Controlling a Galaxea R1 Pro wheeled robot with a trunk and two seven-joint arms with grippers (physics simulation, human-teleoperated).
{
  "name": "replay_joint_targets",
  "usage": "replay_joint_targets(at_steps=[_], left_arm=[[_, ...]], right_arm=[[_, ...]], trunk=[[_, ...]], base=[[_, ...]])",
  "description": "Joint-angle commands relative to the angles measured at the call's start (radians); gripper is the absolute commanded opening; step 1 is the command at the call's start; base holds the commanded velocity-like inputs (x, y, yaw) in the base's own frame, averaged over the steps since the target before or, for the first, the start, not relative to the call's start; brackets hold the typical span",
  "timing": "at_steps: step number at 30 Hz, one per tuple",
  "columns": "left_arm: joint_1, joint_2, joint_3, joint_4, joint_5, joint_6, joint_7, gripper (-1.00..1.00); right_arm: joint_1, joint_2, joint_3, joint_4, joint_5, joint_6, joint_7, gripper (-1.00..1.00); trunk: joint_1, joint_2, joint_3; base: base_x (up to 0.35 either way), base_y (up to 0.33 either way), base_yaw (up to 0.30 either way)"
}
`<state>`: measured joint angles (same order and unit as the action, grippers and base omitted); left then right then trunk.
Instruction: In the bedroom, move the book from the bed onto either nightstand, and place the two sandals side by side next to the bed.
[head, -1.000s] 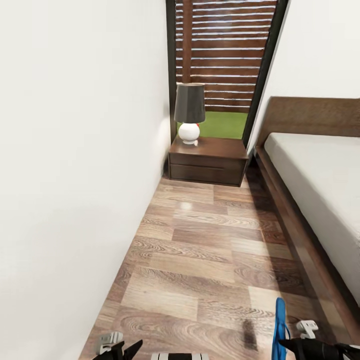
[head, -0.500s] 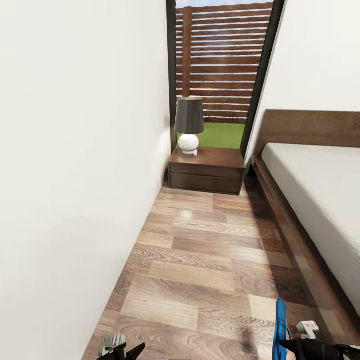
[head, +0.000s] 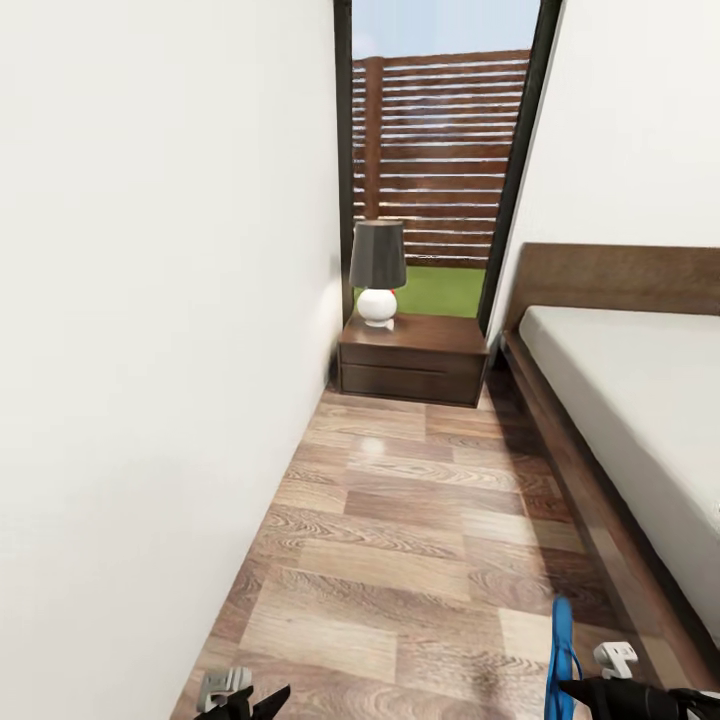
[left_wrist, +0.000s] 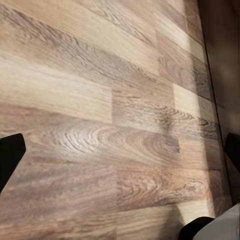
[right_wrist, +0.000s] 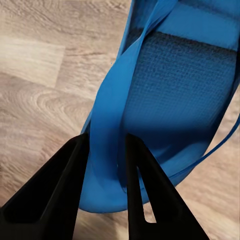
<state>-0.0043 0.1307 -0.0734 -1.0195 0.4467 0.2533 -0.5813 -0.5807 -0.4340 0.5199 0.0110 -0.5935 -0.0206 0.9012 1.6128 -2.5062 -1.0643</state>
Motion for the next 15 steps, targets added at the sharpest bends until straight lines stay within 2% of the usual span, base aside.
replay_joint_targets(at_steps=[1, 15], left_arm=[[0.000, 0.000, -0.002, -0.001, 0.010, 0.009, 0.000, 1.00], [0.000, 0.000, -0.002, -0.001, 0.010, 0.009, 0.000, 1.00]], right_arm=[[-0.001, 0.000, 0.009, 0.001, -0.008, -0.001, 0.005, -1.00], [-0.001, 0.000, 0.009, 0.001, -0.008, -0.001, 0.005, -1.00]], trunk=[[-0.001, 0.000, 0.003], [-0.007, 0.003, 0.057]], base=[[0.000, 0.000, 0.000], [0.000, 0.000, 0.000]])
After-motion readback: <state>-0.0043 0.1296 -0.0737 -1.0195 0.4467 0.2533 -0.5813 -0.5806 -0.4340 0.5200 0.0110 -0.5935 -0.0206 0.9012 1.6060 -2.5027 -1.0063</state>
